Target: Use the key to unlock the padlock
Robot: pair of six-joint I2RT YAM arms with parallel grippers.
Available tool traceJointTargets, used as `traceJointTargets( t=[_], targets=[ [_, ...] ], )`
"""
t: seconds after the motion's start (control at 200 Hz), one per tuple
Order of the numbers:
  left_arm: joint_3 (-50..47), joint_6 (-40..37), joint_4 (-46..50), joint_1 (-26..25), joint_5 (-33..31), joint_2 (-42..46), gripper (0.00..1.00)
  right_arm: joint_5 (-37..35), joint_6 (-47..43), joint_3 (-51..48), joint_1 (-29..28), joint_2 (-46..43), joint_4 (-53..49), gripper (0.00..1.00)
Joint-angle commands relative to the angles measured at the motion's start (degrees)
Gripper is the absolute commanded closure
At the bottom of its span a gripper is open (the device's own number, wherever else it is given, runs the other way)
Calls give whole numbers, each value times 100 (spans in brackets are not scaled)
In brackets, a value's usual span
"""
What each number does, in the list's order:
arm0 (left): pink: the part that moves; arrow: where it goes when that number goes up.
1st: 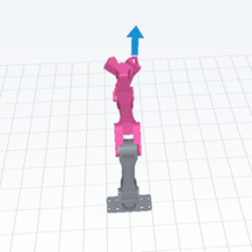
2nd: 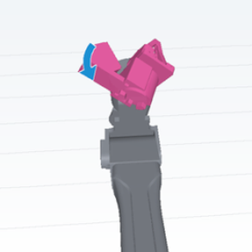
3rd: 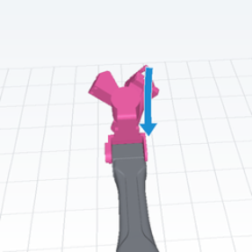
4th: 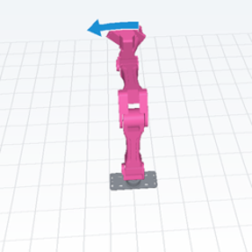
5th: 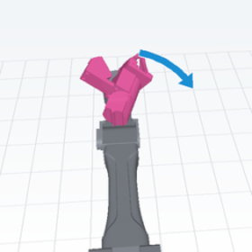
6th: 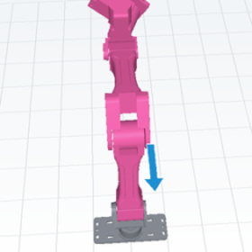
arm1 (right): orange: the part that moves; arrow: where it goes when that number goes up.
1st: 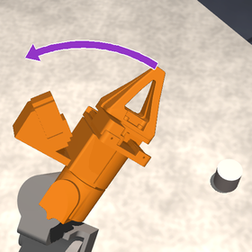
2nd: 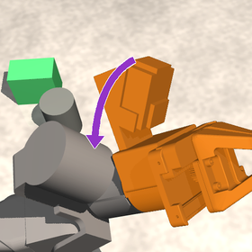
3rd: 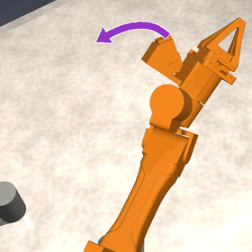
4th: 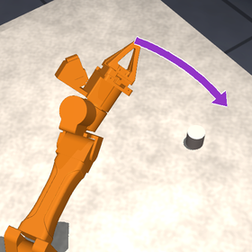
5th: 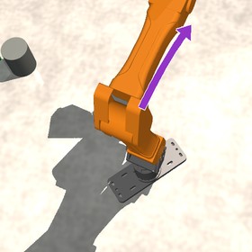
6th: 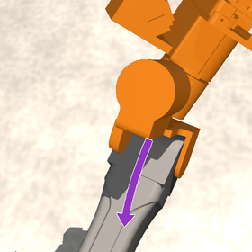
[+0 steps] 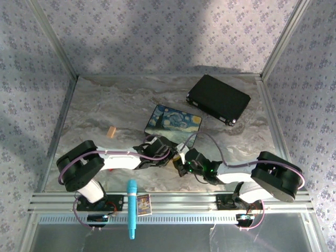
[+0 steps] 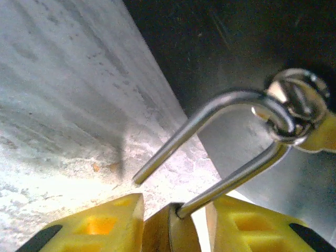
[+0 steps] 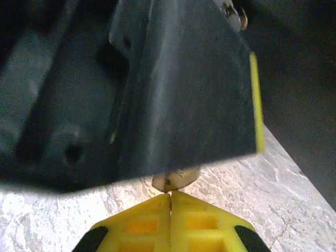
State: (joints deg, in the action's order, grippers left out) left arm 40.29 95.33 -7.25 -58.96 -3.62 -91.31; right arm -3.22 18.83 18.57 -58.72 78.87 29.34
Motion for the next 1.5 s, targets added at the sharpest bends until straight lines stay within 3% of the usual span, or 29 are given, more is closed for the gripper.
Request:
traceJointTargets(
  t=[0.0,0.155,0.41,0.505,0.58,0.765,0.934,1.179,1.494],
  targets=[
    [224,-196,377,-28,81,-47,73,-214,-14,148,-24,90,-34,100],
    [419,-571,1146,54,85,-30,82,-338,92,215,-7,-20,-228,93],
    [1055,-1924,3118,235,-360,-218,83,-820,327,37,-6,-1136,-1167,80],
    [1047,-2053,3316,253,-338,-342,83,-1480,1152,-136,91,-1644,-1448,61],
    [1062,-2155,3395,253,-316,-432,83,-1494,1850,39,570,-1773,-2117,49],
    [1376,-2493,4124,253,-801,-536,82,-1035,2195,475,1228,-1718,-2447,35],
    [1846,-2852,5191,184,-1515,-827,82,-675,2077,978,1605,-1415,-2515,31],
    [2131,-2984,5640,48,-1946,-1271,72,-211,1923,2000,1732,-219,-2778,32],
    [2933,-2770,6225,-546,-2243,-1996,66,-271,2193,1948,1749,322,-2575,33]
  ],
)
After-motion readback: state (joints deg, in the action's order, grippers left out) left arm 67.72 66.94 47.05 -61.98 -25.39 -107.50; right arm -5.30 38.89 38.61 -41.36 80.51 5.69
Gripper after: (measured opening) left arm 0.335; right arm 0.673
